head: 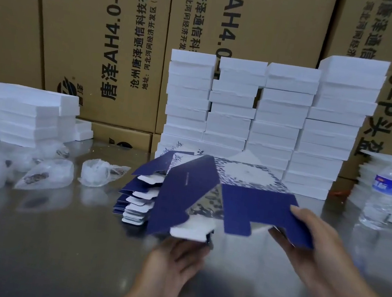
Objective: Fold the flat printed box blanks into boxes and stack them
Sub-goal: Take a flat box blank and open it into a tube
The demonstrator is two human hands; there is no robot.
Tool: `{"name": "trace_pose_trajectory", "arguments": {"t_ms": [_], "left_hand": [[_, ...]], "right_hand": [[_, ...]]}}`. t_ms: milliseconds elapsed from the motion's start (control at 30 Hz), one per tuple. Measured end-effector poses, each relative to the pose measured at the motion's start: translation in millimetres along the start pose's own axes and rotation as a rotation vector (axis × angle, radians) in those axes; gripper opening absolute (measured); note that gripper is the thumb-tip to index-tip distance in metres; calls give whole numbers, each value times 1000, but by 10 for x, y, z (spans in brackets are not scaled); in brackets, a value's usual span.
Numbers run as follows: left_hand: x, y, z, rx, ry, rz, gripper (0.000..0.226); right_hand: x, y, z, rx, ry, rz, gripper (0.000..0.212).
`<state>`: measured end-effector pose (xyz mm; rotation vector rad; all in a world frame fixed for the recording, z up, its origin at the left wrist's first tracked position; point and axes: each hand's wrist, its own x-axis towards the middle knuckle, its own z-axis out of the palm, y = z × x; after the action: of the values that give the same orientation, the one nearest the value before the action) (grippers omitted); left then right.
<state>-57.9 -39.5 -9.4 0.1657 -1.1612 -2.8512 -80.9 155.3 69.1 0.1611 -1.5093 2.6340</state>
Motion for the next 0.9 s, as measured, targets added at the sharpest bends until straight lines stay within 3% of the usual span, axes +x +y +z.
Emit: {"name": "trace_pose_trajectory", "arguments": {"t_ms": [100, 167, 233, 333, 433, 467, 600, 767, 900], "left_hand": [[-50, 56, -26, -121, -134, -26, 50], [-90, 74, -25, -17, -190, -97, 65], [-129, 42, 16, 175, -170, -88, 55], [-181, -28, 53, 374, -89, 32, 38], [-240, -70, 66, 489, -54, 109, 25], [-253, -82, 81, 538, -46, 128, 24], [-229, -135, 128, 654, -24, 195, 23], [-88, -155, 170, 720, -36, 187, 25], [78, -164, 199, 852, 53, 219, 42]], "right_hand": [[-235, -44, -368, -15, 45, -30, 22], [-284, 29, -593, -59, 81, -39, 27], [-319, 120, -760, -70, 55, -13, 26], [-320, 222, -919, -146, -49, 82, 7], [-273, 296, -1005, -318, -14, 52, 5], [-241, 316, -1039, -436, 16, 5, 15], [-170, 384, -1125, -756, 65, -168, 37], [-76, 399, -1200, -752, 153, -222, 37], [-47, 416, -1260, -762, 160, -232, 36]]}}
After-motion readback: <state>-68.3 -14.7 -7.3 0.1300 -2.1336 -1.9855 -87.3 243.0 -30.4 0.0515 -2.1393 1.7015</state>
